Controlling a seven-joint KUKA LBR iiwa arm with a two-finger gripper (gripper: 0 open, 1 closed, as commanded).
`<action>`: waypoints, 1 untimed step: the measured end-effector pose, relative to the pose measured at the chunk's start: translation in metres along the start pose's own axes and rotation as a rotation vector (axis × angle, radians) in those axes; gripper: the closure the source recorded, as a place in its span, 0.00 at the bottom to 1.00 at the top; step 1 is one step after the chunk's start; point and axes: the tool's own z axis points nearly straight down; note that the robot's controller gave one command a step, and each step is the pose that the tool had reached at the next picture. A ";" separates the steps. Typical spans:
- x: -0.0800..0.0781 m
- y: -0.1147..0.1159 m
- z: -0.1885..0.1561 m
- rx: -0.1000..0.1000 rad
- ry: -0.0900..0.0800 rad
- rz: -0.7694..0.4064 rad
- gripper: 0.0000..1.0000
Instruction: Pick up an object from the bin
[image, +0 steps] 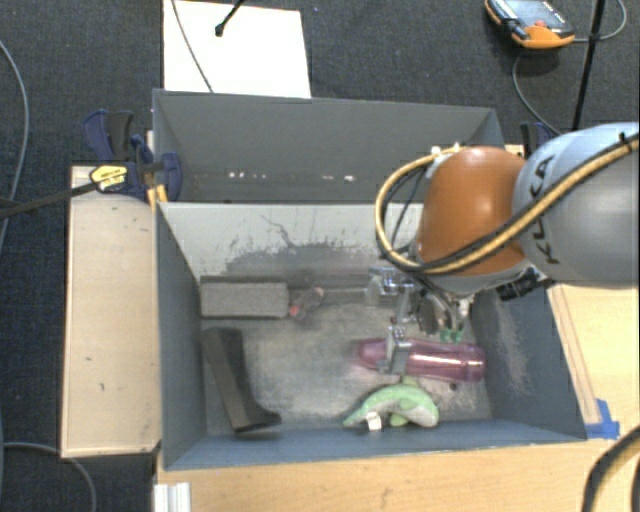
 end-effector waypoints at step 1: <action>-0.002 0.000 -0.004 0.000 -0.008 0.001 0.00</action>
Offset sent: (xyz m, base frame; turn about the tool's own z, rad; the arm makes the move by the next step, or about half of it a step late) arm 0.0054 -0.0692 -0.0546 -0.0157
